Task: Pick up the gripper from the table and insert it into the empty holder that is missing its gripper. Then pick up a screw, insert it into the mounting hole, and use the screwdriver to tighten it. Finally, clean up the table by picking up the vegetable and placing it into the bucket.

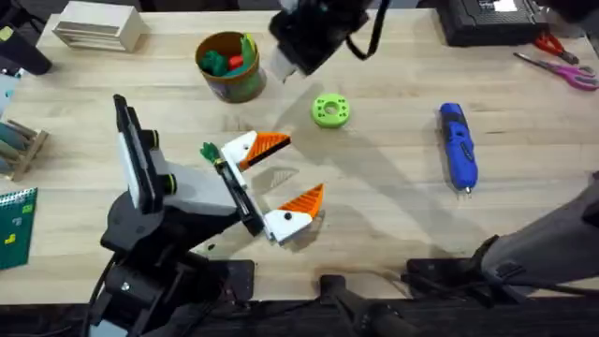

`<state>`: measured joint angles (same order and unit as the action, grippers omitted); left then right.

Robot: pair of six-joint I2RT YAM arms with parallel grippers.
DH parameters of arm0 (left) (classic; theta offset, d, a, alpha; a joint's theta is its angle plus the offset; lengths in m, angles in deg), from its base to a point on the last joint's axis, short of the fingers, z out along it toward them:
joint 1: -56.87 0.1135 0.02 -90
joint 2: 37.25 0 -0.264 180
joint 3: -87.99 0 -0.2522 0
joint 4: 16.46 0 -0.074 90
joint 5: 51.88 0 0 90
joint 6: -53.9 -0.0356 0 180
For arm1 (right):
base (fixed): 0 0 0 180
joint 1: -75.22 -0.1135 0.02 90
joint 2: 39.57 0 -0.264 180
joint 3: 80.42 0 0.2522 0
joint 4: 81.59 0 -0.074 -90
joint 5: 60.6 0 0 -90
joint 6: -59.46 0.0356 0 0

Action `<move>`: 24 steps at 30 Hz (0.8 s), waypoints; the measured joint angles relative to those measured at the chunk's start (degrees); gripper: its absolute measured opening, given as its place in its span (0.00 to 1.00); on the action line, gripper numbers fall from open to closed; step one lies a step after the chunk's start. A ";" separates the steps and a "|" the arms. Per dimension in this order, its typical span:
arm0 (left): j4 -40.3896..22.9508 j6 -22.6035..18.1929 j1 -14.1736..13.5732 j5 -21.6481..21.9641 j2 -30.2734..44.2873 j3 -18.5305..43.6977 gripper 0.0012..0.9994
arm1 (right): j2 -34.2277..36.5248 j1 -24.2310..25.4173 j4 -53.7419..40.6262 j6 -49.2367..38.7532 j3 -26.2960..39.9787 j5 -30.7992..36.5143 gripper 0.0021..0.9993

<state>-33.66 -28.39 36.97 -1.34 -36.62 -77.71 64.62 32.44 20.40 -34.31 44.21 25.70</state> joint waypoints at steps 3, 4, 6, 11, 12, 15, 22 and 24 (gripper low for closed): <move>-0.02 0.02 0.00 0.02 0.00 0.00 0.99 | -0.02 -2.29 -0.22 0.44 0.15 -1.08 0.01; -0.01 0.01 0.00 0.02 0.00 0.00 0.99 | -0.01 -3.04 -0.35 0.66 0.15 -1.29 0.01; -0.02 0.00 0.00 0.00 0.00 0.00 0.99 | -0.02 -4.57 -0.44 1.00 0.15 -1.75 0.01; -0.01 0.00 0.00 0.02 0.00 0.00 0.99 | -0.01 -7.30 -0.46 1.34 0.15 -2.67 0.01; 0.00 0.02 0.00 0.02 0.00 0.00 0.99 | -0.02 -7.55 -0.48 1.48 0.15 -3.11 0.01; 0.00 0.00 0.00 0.02 0.00 0.00 0.99 | 0.00 -7.85 -0.59 2.23 0.15 -4.66 0.01; -0.02 0.00 0.00 0.00 0.00 0.00 0.99 | 0.00 -7.82 -3.12 3.56 0.15 -7.77 0.01; -0.01 0.00 0.00 0.02 0.00 0.00 0.99 | -0.02 -7.88 -3.15 3.60 0.15 -8.65 0.01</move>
<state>-33.67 -28.39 36.97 -1.32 -36.62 -77.71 64.61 24.56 17.25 -30.70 44.36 17.05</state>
